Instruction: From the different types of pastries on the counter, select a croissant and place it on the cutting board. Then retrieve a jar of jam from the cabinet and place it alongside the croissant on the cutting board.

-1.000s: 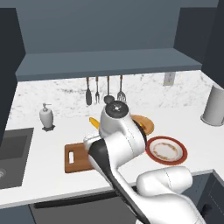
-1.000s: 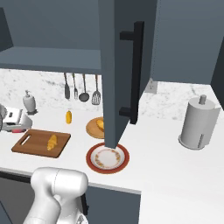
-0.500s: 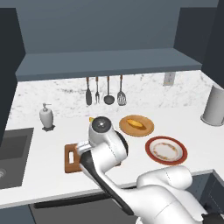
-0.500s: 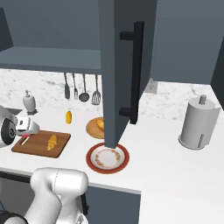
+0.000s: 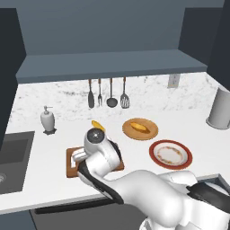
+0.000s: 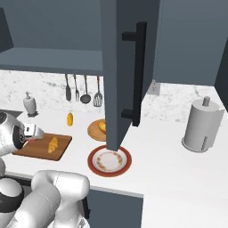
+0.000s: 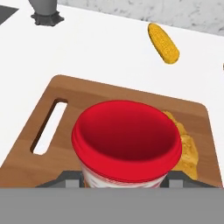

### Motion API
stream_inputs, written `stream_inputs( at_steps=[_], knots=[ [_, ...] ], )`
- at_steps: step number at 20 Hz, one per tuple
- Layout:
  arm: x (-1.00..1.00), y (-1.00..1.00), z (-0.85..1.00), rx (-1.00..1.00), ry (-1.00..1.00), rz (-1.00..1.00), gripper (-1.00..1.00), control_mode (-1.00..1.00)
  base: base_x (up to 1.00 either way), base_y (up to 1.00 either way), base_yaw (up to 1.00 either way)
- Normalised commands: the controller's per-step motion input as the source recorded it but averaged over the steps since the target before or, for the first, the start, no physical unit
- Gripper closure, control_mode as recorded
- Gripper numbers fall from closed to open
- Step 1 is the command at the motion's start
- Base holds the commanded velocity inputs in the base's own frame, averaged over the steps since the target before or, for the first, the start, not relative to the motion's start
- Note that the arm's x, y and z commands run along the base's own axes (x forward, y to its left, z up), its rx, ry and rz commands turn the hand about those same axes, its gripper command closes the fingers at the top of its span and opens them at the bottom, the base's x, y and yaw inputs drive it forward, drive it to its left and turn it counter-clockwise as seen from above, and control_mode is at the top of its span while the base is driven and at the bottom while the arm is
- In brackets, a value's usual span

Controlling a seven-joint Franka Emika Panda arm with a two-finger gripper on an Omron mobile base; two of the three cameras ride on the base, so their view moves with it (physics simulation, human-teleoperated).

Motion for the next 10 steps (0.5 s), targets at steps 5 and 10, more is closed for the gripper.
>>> stream_inputs(
  at_steps=[5,10],
  knots=[
    [0.00,0.00,-0.12,0.01,0.00,0.00,1.00,-1.00,0.00,0.00,0.00],
    [0.00,-0.04,-0.18,0.00,-0.06,0.00,1.00,-1.00,0.00,0.00,0.00]
  ],
)
